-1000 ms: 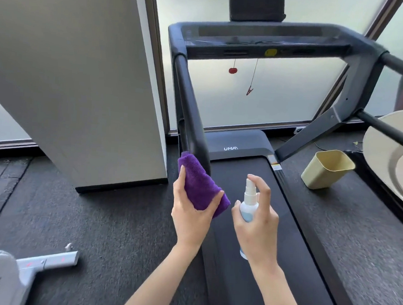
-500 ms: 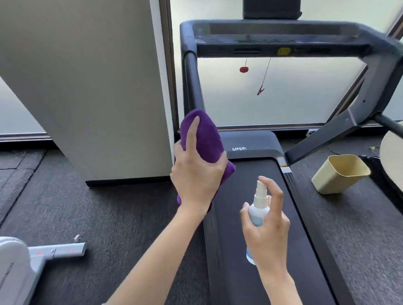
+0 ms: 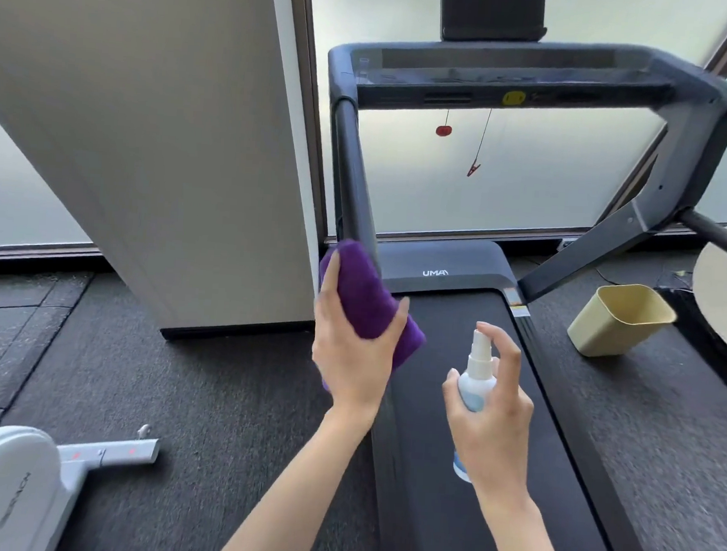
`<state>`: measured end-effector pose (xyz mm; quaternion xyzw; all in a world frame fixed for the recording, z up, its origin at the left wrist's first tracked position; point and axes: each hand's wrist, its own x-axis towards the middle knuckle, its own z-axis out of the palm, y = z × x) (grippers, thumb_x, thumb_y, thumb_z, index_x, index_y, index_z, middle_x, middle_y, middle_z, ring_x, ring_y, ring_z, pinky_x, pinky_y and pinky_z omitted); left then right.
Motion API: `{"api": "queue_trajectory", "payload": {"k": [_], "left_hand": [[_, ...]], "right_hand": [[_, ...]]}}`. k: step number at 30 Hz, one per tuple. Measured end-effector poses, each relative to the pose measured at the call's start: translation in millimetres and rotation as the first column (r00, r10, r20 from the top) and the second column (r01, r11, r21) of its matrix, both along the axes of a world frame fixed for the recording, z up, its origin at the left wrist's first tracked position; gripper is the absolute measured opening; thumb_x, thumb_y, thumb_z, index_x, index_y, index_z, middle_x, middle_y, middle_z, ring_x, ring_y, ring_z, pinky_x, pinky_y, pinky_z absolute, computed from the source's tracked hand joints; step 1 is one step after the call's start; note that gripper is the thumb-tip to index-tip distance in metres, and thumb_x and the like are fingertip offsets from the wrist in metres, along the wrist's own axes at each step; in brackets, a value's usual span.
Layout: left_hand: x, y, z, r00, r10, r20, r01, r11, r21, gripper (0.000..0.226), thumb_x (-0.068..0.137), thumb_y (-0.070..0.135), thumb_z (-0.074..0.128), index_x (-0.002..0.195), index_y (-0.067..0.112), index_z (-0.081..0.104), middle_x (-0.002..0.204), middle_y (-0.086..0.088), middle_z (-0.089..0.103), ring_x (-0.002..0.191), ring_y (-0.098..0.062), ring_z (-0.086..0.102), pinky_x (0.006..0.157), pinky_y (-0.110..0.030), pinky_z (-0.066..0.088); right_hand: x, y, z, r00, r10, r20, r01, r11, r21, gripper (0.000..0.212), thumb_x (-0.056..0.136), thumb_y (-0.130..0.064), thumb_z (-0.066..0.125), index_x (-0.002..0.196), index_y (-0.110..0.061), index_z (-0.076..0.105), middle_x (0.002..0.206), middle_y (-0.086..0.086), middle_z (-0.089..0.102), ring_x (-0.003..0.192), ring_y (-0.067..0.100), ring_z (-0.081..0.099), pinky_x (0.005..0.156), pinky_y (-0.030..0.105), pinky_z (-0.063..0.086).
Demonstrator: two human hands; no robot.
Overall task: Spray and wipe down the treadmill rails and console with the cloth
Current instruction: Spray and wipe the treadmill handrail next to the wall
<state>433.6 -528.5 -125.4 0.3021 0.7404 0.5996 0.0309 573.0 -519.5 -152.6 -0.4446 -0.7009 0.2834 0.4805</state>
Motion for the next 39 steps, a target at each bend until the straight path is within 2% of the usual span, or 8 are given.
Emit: {"api": "queue_trajectory", "payload": {"k": [6,10,14,18,21,24,28,39], "left_hand": [[-36.5,44.3,58.6,0.997,-0.074,-0.035,0.054,0.915,-0.399,0.087,0.072,0.052,0.074,0.144,0.047,0.025,0.121,-0.004,0.052,0.103,-0.030,0.058,0.089,-0.035,0.040],[-30.4,12.6,24.8,0.956,-0.210,0.205,0.225,0.973,-0.055,0.089,0.063,0.054,0.076,0.137,0.059,0.029,0.109,0.026,0.059,0.097,-0.007,0.060,0.087,-0.022,0.040],[-57.3,-5.5,-4.9,0.691,-0.567,0.448,0.506,0.822,0.261,0.076,0.064,0.045,0.075,0.132,0.032,0.044,0.117,0.012,0.064,0.103,0.000,0.063,0.085,-0.015,0.049],[-78.2,9.4,4.5,0.309,-0.565,0.765,0.617,0.731,0.291,0.101,0.033,0.051,0.092,0.119,0.011,0.057,0.092,-0.001,0.070,0.082,-0.013,0.068,0.082,-0.027,0.055],[-81.2,17.4,5.5,0.228,-0.568,0.791,0.600,0.722,0.345,0.089,0.034,0.046,0.093,0.110,0.011,0.062,0.091,-0.005,0.072,0.082,-0.017,0.068,0.087,-0.030,0.054],[-67.2,8.4,-15.5,0.396,-0.587,0.706,0.527,0.775,0.349,0.055,0.062,0.036,0.075,0.108,0.012,0.058,0.079,0.007,0.074,0.072,-0.005,0.069,0.066,-0.019,0.054],[-52.1,-15.3,-47.3,0.637,-0.563,0.527,0.526,0.817,0.237,0.062,0.049,0.041,0.077,0.102,0.016,0.058,0.081,0.013,0.074,0.075,0.002,0.066,0.070,-0.015,0.051],[-62.6,19.1,16.0,0.648,-0.573,0.502,0.459,0.819,0.343,0.062,0.053,0.043,0.083,0.099,0.013,0.053,0.086,-0.001,0.063,0.069,-0.010,0.065,0.067,-0.030,0.055]], "right_hand": [[-9.7,3.6,10.4,1.000,0.021,-0.022,-0.020,0.999,0.032,0.064,0.085,0.001,0.068,0.128,-0.039,0.041,0.072,-0.013,0.053,0.080,0.007,0.055,0.061,0.015,0.045],[-13.8,-3.8,6.0,0.999,0.029,-0.028,-0.028,0.999,0.024,0.067,0.085,0.000,0.069,0.129,-0.041,0.040,0.071,-0.014,0.052,0.078,0.007,0.056,0.059,0.014,0.045],[-10.7,-9.7,-3.8,0.999,0.045,0.001,-0.045,0.999,0.021,0.068,0.084,0.001,0.070,0.129,-0.040,0.041,0.069,-0.014,0.051,0.079,0.007,0.056,0.059,0.010,0.044],[-9.6,-8.5,-5.4,0.999,0.036,0.004,-0.036,0.999,0.000,0.069,0.083,0.002,0.071,0.128,-0.041,0.041,0.069,-0.011,0.052,0.080,0.007,0.056,0.058,0.006,0.043],[-11.8,-8.1,-1.4,0.999,0.041,0.017,-0.041,0.999,0.021,0.069,0.083,0.001,0.071,0.128,-0.041,0.041,0.068,-0.013,0.050,0.074,0.009,0.056,0.056,0.013,0.047],[-15.0,-8.8,-1.4,1.000,0.017,0.015,-0.018,0.999,0.028,0.068,0.083,0.000,0.071,0.129,-0.040,0.041,0.071,-0.016,0.052,0.070,0.007,0.057,0.058,0.010,0.046],[-20.7,-13.7,-4.1,1.000,0.018,0.000,-0.018,1.000,0.015,0.066,0.083,0.002,0.071,0.130,-0.035,0.043,0.071,-0.014,0.054,0.080,0.003,0.057,0.061,0.003,0.042],[-25.9,-4.5,6.4,1.000,-0.014,0.015,0.014,1.000,0.011,0.065,0.085,-0.001,0.070,0.128,-0.040,0.040,0.069,-0.012,0.051,0.061,0.017,0.055,0.055,0.032,0.052]]}}
